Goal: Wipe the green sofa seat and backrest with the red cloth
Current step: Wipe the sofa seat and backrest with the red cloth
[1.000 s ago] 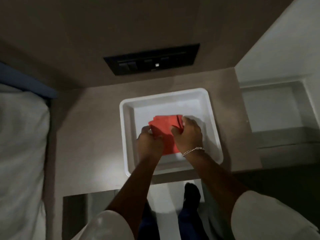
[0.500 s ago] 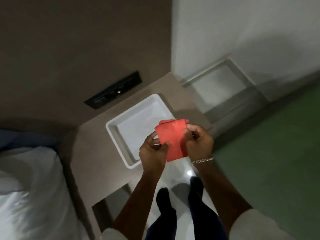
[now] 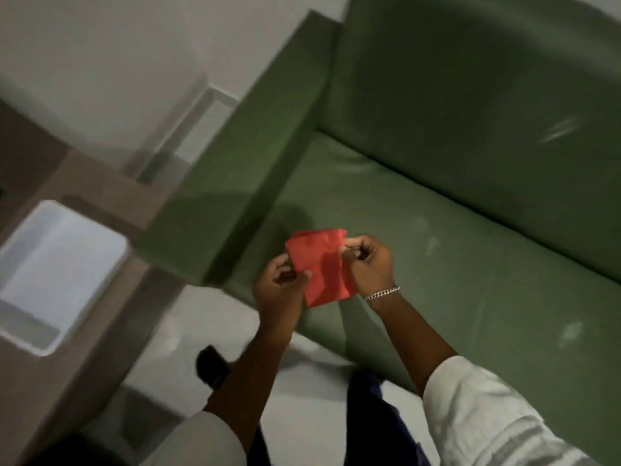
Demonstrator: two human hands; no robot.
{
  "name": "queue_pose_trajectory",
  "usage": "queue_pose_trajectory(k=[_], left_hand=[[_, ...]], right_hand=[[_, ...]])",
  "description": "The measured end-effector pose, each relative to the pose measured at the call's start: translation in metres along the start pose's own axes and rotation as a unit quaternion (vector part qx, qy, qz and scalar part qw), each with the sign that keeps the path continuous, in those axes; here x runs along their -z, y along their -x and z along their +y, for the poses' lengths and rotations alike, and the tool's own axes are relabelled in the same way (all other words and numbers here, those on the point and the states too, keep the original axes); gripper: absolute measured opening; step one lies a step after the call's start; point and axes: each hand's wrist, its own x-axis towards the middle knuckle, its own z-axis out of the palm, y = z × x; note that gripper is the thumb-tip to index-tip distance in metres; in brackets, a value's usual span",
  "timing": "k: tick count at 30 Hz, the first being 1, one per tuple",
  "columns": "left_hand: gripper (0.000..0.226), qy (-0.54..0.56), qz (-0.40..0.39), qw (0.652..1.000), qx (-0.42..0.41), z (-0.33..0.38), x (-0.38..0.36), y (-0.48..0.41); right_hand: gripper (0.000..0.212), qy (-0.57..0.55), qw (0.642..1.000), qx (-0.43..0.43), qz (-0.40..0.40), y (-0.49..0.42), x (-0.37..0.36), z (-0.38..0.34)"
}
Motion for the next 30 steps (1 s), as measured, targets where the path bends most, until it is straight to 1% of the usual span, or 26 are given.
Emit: queue_pose_trajectory(k=[4,7,9,10,11,12,13,14,15,16,17,18,19,20,21,22,24,25,26,27,28,29,30], left_hand=[[0.037,0.013,-0.014,0.999,0.035,-0.065,-0.119,0.025],[0.04,-0.014,-0.05,0.998,0.047,-0.112,-0.183,0.021],[0.043,-0.066,-0.097,0.993,0.008,-0.138,-0.209,0.009],[0.046,-0.115,-0.121,0.985,-0.046,-0.147,-0.213,-0.002],[0.048,-0.188,-0.14,0.965,-0.118,-0.158,-0.216,-0.016],[0.051,-0.272,-0.151,0.93,-0.195,-0.169,-0.215,-0.032],[0.057,-0.363,-0.152,0.881,-0.262,-0.178,-0.212,-0.049],[0.063,-0.453,-0.143,0.824,-0.309,-0.185,-0.207,-0.066],[0.068,-0.53,-0.129,0.766,-0.341,-0.188,-0.202,-0.078],[0.072,-0.586,-0.118,0.716,-0.361,-0.192,-0.2,-0.088],[0.074,-0.615,-0.11,0.685,-0.374,-0.196,-0.199,-0.095],[0.074,-0.624,-0.109,0.672,-0.383,-0.199,-0.199,-0.099],[0.075,-0.627,-0.112,0.665,-0.39,-0.201,-0.199,-0.101],[0.075,-0.63,-0.11,0.661,-0.393,-0.201,-0.198,-0.101],[0.076,-0.633,-0.106,0.66,-0.392,-0.201,-0.197,-0.103],[0.076,-0.637,-0.1,0.659,-0.387,-0.199,-0.197,-0.104],[0.077,-0.646,-0.087,0.656,-0.38,-0.196,-0.199,-0.104],[0.077,-0.647,-0.086,0.654,-0.383,-0.196,-0.2,-0.102],[0.076,-0.648,-0.087,0.651,-0.385,-0.195,-0.201,-0.101],[0.076,-0.652,-0.088,0.647,-0.387,-0.195,-0.201,-0.1],[0.076,-0.658,-0.089,0.64,-0.386,-0.195,-0.201,-0.1],[0.076,-0.666,-0.088,0.633,-0.385,-0.195,-0.201,-0.101],[0.077,-0.674,-0.084,0.626,-0.383,-0.195,-0.201,-0.101]], right_hand=[[0.009,0.059,0.998,0.007,0.012,-0.05,0.114,0.079],[0.018,0.04,0.999,-0.027,0.005,-0.086,0.168,0.129],[0.026,0.005,0.998,-0.068,0.006,-0.109,0.193,0.161],[0.03,-0.005,0.997,-0.081,0.018,-0.118,0.203,0.173],[0.029,-0.006,0.995,-0.087,0.037,-0.126,0.211,0.188],[0.023,0.019,0.994,-0.086,0.069,-0.133,0.218,0.201],[0.014,0.074,0.987,-0.07,0.123,-0.136,0.221,0.212],[0.009,0.135,0.973,-0.03,0.186,-0.136,0.221,0.222],[0.018,0.19,0.955,0.026,0.227,-0.133,0.214,0.228],[0.032,0.234,0.946,0.081,0.209,-0.129,0.201,0.233],[0.047,0.292,0.937,0.128,0.143,-0.124,0.186,0.235],[0.058,0.373,0.909,0.176,0.064,-0.12,0.173,0.239],[0.063,0.449,0.867,0.214,0.0,-0.118,0.167,0.246],[0.064,0.494,0.835,0.241,-0.028,-0.12,0.167,0.253],[0.063,0.515,0.823,0.24,-0.019,-0.127,0.172,0.257],[0.062,0.521,0.83,0.199,0.019,-0.138,0.178,0.257],[0.061,0.473,0.868,0.079,0.132,-0.157,0.18,0.251],[0.062,0.459,0.874,0.064,0.146,-0.158,0.175,0.247],[0.062,0.477,0.866,0.104,0.109,-0.157,0.171,0.245],[0.062,0.502,0.846,0.172,0.055,-0.153,0.169,0.25],[0.061,0.514,0.831,0.212,0.019,-0.153,0.172,0.252],[0.061,0.514,0.833,0.201,0.025,-0.158,0.178,0.252],[0.06,0.493,0.856,0.139,0.074,-0.165,0.183,0.25]])
